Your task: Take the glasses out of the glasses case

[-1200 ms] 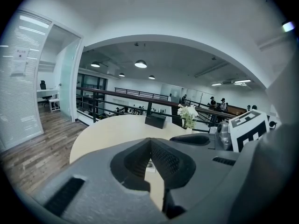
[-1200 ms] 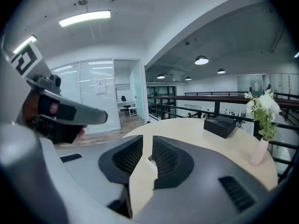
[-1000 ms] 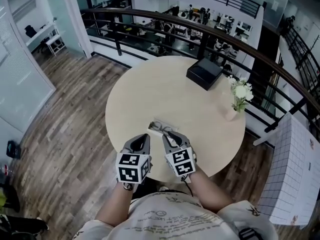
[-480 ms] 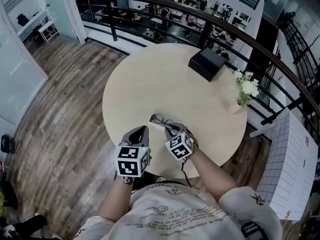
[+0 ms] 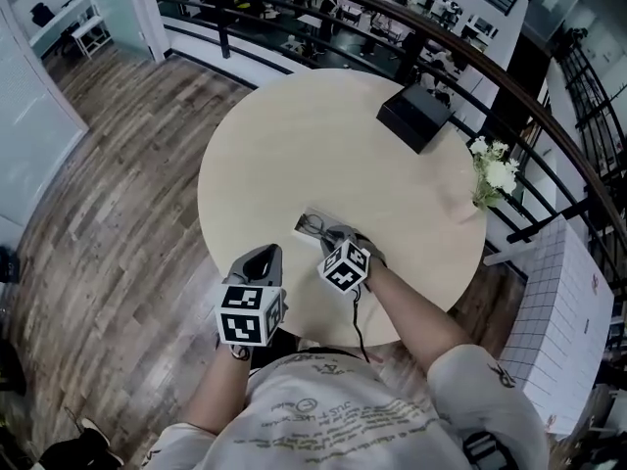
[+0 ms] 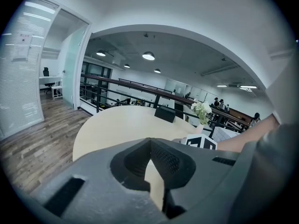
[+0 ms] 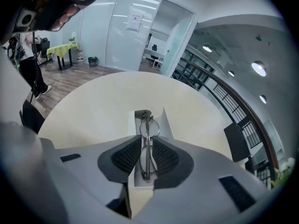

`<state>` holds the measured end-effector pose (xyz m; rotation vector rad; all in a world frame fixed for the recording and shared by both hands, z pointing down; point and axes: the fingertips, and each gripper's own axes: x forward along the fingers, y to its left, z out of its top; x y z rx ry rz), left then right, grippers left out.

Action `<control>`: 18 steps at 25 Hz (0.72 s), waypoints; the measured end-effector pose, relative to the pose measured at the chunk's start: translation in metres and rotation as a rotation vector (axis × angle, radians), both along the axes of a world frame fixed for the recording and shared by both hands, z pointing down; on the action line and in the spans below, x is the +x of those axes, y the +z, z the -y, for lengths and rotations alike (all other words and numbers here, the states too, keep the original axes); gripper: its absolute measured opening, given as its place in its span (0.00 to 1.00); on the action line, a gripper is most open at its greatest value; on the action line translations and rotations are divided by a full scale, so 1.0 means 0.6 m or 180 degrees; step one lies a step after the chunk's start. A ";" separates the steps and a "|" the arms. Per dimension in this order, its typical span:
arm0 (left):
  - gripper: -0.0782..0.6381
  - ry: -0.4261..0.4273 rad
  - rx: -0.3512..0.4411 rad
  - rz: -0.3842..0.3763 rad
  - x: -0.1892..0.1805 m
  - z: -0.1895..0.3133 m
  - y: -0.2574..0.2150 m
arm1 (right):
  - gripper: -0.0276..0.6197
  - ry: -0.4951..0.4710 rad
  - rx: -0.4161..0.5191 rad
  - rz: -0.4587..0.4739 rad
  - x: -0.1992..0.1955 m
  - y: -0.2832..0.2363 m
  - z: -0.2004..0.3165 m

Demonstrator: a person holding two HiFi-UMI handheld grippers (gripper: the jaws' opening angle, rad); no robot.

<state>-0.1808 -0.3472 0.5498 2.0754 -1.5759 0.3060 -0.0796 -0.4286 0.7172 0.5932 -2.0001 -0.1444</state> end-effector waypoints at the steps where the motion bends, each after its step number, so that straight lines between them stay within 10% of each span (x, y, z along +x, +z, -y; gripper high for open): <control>1: 0.13 -0.0013 -0.0004 -0.0003 -0.004 0.001 0.001 | 0.18 -0.0038 -0.0027 -0.0061 0.000 0.007 0.002; 18: 0.13 -0.0075 -0.0061 0.0047 -0.029 0.019 0.011 | 0.15 -0.0247 -0.0050 -0.0644 -0.006 0.067 0.034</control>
